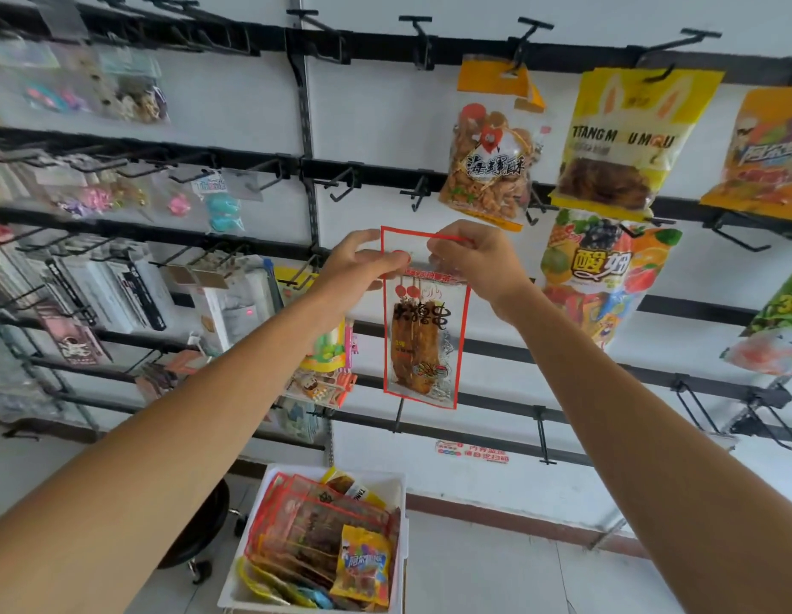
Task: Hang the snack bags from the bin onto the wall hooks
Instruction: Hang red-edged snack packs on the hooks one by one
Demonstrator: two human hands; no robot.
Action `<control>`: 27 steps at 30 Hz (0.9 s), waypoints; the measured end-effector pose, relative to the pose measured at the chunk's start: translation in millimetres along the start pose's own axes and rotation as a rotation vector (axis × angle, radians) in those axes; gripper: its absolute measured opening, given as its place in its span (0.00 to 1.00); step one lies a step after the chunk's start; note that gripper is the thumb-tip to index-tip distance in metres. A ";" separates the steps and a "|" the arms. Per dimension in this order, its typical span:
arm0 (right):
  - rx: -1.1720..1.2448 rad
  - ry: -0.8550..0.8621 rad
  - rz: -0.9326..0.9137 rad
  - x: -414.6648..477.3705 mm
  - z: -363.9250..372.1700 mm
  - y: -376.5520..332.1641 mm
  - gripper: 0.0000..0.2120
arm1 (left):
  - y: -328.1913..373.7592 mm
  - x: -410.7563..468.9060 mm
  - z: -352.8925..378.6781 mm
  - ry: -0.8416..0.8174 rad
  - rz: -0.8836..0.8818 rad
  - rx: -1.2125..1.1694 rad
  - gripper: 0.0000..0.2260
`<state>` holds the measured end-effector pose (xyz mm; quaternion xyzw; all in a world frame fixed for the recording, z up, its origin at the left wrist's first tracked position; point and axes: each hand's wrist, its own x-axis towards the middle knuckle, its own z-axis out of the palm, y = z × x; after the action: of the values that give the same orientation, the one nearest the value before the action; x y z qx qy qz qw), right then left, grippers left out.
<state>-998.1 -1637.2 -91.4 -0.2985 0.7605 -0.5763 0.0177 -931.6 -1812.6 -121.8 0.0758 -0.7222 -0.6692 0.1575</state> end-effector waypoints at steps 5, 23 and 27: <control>0.075 0.018 0.047 34.0 6.1 21.0 0.03 | -5.7 35.2 -1.4 0.048 0.067 -0.034 0.02; 0.267 0.033 0.032 102.9 16.4 44.7 0.05 | -14.5 108.5 -2.8 0.131 0.136 -0.062 0.04; 0.245 0.058 0.045 105.1 15.4 47.9 0.06 | -15.8 117.5 -5.1 0.093 0.148 -0.042 0.04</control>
<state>-1099.5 -1692.9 -105.7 -0.2601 0.6911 -0.6728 0.0453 -1041.8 -1856.5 -122.3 0.0499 -0.7035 -0.6666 0.2412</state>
